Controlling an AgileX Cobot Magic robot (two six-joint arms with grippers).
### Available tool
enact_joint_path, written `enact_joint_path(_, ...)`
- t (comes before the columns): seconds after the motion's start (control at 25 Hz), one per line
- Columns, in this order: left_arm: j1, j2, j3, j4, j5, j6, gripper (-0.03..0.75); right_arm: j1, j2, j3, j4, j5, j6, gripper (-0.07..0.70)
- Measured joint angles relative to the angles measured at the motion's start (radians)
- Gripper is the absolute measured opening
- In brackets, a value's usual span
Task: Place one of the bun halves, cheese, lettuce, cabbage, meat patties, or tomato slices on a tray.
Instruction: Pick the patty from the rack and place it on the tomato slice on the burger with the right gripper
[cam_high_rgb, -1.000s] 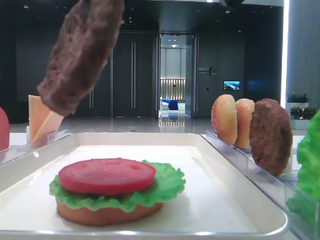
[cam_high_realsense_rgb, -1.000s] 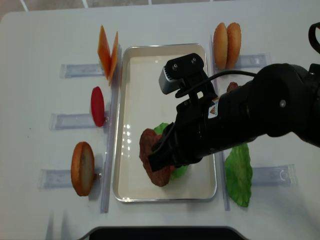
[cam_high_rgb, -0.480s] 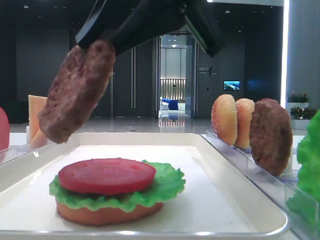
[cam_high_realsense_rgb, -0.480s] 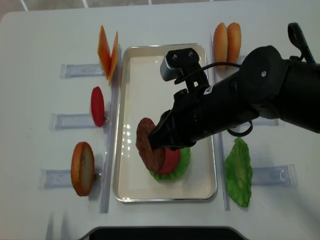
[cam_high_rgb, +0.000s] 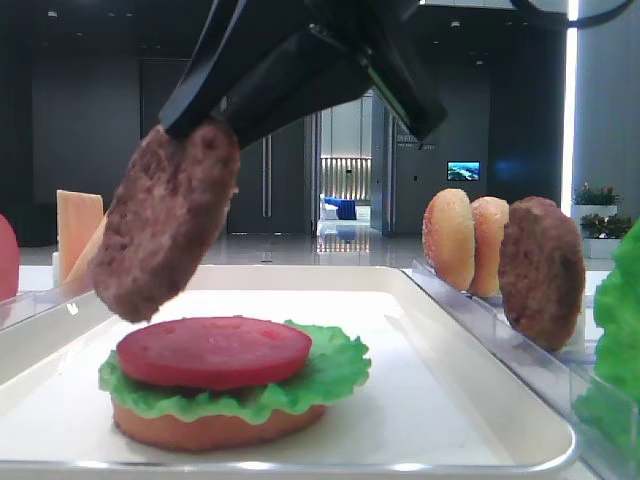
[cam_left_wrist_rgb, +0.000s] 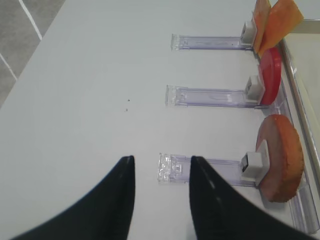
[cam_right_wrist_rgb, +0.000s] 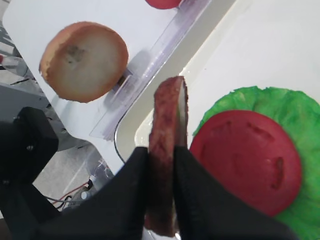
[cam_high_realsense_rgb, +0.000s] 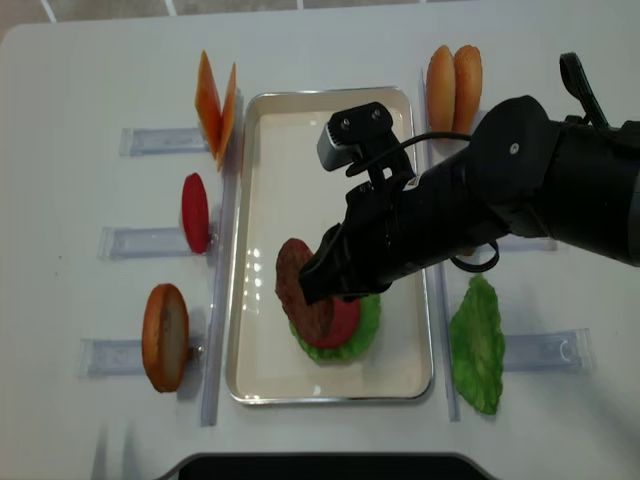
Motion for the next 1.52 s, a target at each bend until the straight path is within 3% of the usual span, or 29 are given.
enact_joint_path(0.4, 0.0, 0.0, 0.0, 0.0, 0.0, 0.0, 0.282, 0.0, 0.022, 0.019, 0.001, -0.009, -0.036, 0.113)
enact_joint_path(0.8, 0.0, 0.0, 0.0, 0.0, 0.0, 0.0, 0.282, 0.0, 0.022, 0.019, 0.001, -0.064, -0.087, 0.113)
enact_joint_path(1.52, 0.0, 0.0, 0.0, 0.0, 0.0, 0.0, 0.282, 0.0, 0.038, 0.021, 0.053, -0.067, -0.086, 0.113)
